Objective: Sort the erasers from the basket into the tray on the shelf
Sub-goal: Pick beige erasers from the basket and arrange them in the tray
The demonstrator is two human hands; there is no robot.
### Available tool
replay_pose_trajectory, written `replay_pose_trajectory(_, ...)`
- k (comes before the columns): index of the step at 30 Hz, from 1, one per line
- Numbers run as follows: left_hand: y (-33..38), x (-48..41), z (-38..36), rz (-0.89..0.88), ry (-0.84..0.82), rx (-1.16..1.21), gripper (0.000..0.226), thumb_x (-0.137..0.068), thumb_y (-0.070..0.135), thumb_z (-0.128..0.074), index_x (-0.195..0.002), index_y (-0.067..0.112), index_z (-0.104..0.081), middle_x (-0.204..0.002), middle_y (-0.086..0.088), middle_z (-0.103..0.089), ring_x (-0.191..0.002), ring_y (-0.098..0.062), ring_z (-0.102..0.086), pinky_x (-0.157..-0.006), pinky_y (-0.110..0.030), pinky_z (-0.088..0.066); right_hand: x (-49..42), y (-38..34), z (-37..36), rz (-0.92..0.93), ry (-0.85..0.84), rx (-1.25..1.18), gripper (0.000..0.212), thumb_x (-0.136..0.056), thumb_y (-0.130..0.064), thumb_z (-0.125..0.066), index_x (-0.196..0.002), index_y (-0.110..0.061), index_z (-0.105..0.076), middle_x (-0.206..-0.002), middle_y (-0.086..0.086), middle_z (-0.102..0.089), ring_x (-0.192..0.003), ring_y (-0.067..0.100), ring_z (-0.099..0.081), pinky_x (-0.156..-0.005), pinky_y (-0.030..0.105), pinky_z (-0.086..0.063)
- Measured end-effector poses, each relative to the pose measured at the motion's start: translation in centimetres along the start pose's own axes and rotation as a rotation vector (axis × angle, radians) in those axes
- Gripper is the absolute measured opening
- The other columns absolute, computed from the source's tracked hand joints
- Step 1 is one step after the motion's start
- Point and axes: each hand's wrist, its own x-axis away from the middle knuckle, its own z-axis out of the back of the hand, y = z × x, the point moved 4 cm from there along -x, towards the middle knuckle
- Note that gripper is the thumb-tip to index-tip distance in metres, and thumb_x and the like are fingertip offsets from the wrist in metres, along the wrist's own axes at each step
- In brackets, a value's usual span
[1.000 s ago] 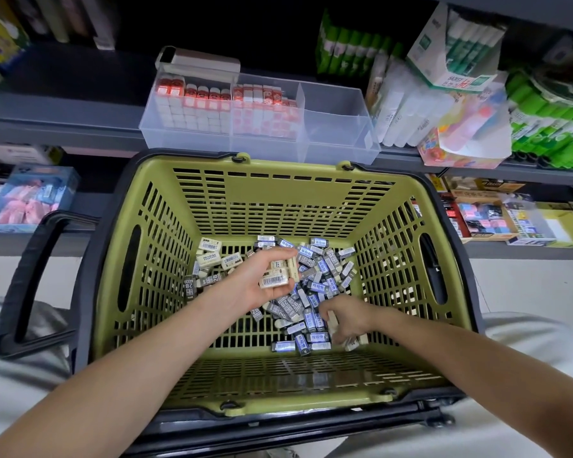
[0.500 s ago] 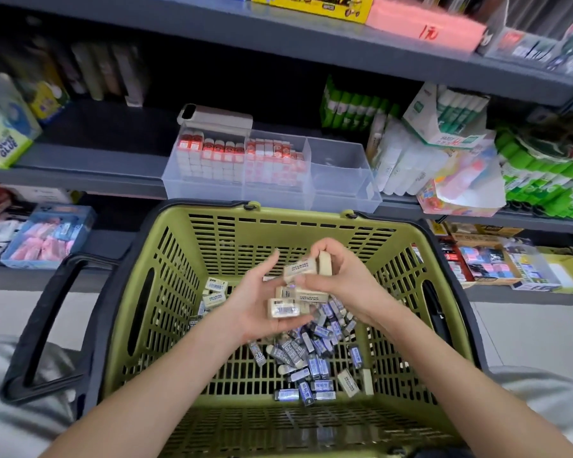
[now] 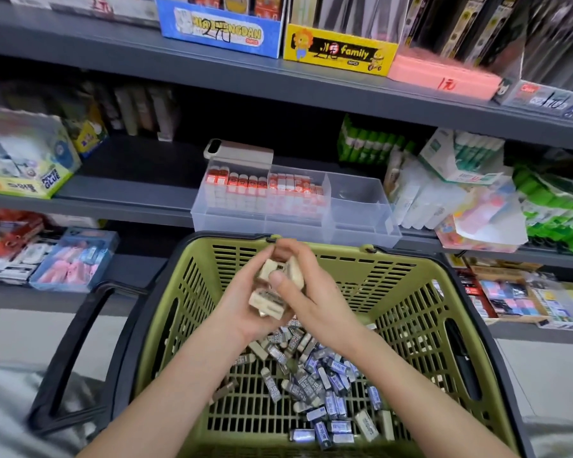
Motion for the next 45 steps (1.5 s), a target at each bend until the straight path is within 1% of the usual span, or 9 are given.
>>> replay_pose_trajectory(3,0.4,0.1,-0.7,-0.013,0.000,0.029,0.030,-0.067,0.035,-0.078,-0.075,0.007,-0.075,-0.077,-0.007,-0.070,-0.066,-0.022,-0.068,-0.066,-0.033,-0.057,-0.5,-0.3,0.5,-0.004,0.075,-0.067,0.048,-0.091,-0.048,-0.037,-0.132,-0.022,-0.037,-0.129,-0.010,-0.055,-0.111,-0.001,-0.055,-0.093,0.022,-0.045)
replay_pose_trajectory(9,0.4,0.6,-3.1,0.116,-0.108,0.197,0.035,-0.075,0.036,-0.071,-0.077,0.001,-0.069,-0.068,-0.009,-0.065,-0.049,-0.019,-0.063,-0.038,-0.018,-0.049,-2.5,-1.1,1.9,-0.088,0.226,-0.352,0.024,-0.091,-0.044,-0.037,-0.113,-0.035,-0.043,-0.119,-0.008,-0.063,-0.111,0.009,-0.059,-0.093,0.030,-0.046)
replay_pose_trajectory(13,0.9,0.4,-4.0,0.135,-0.178,0.204,0.032,-0.075,0.030,-0.068,-0.085,0.000,-0.071,-0.080,-0.012,-0.063,-0.071,-0.022,-0.065,-0.040,-0.016,-0.049,-3.2,-0.8,2.7,-0.185,0.106,-0.434,0.016,-0.093,-0.036,-0.043,-0.109,-0.037,-0.040,-0.118,-0.018,-0.064,-0.090,0.008,-0.066,-0.076,0.021,-0.050)
replay_pose_trajectory(18,1.4,-0.1,-4.8,0.134,-0.195,0.133,0.026,-0.076,0.022,-0.064,-0.077,-0.003,-0.072,-0.073,-0.013,-0.063,-0.065,-0.022,-0.065,-0.039,-0.019,-0.050,-3.0,-0.1,3.7,-0.247,0.006,-0.531,0.013,-0.097,-0.021,-0.048,-0.109,-0.022,-0.045,-0.122,-0.011,-0.064,-0.099,0.008,-0.066,-0.073,0.016,-0.051)
replay_pose_trajectory(26,1.6,-1.2,-5.7,0.034,-0.078,0.084,0.021,-0.073,0.011,-0.060,-0.089,-0.002,-0.065,-0.082,-0.016,-0.058,-0.074,-0.018,-0.054,-0.035,-0.018,-0.046,-2.6,0.7,6.8,-0.154,0.150,-0.248,0.023,-0.092,-0.017,-0.057,-0.110,-0.023,-0.043,-0.120,-0.008,-0.063,-0.093,0.009,-0.068,-0.074,0.027,-0.057)
replay_pose_trajectory(33,3.9,-1.6,-8.1,-0.073,-0.035,-0.020,0.013,-0.072,0.011,-0.060,-0.083,0.005,-0.059,-0.075,-0.018,-0.062,-0.067,-0.028,-0.064,-0.034,-0.018,-0.044,-5.3,3.4,13.5,-0.225,0.373,-0.079,0.015,-0.077,-0.012,-0.076,-0.080,-0.016,-0.062,-0.065,-0.001,-0.065,-0.047,0.001,-0.054,-0.047,0.015,-0.043)
replay_pose_trajectory(36,4.9,-2.0,-8.5,-0.096,-0.030,-0.021,0.016,-0.072,0.013,-0.060,-0.083,0.001,-0.061,-0.076,-0.017,-0.061,-0.069,-0.027,-0.064,-0.034,-0.018,-0.044,-8.1,5.3,15.3,-0.250,0.404,-0.013,0.015,-0.071,-0.017,-0.081,-0.082,-0.012,-0.072,-0.074,-0.004,-0.067,-0.056,-0.006,-0.055,-0.053,0.010,-0.041)
replay_pose_trajectory(41,6.0,-2.3,-8.7,-0.131,0.001,-0.002,0.017,-0.069,0.012,-0.063,-0.084,0.003,-0.061,-0.075,-0.019,-0.062,-0.070,-0.027,-0.065,-0.035,-0.017,-0.044,-13.1,8.5,16.1,-0.304,0.296,0.365,0.029,-0.076,-0.012,-0.075,-0.104,-0.005,-0.069,-0.099,0.007,-0.067,-0.094,0.019,-0.062,-0.073,0.022,-0.042)
replay_pose_trajectory(45,6.6,-2.8,-8.6,-0.132,0.028,0.004,0.017,-0.070,0.013,-0.062,-0.085,0.005,-0.059,-0.077,-0.019,-0.061,-0.070,-0.026,-0.065,-0.036,-0.016,-0.044,-15.0,9.8,14.9,-0.339,0.116,0.384,0.023,-0.070,-0.012,-0.080,-0.091,-0.005,-0.072,-0.089,0.006,-0.069,-0.083,0.016,-0.062,-0.068,0.022,-0.044)
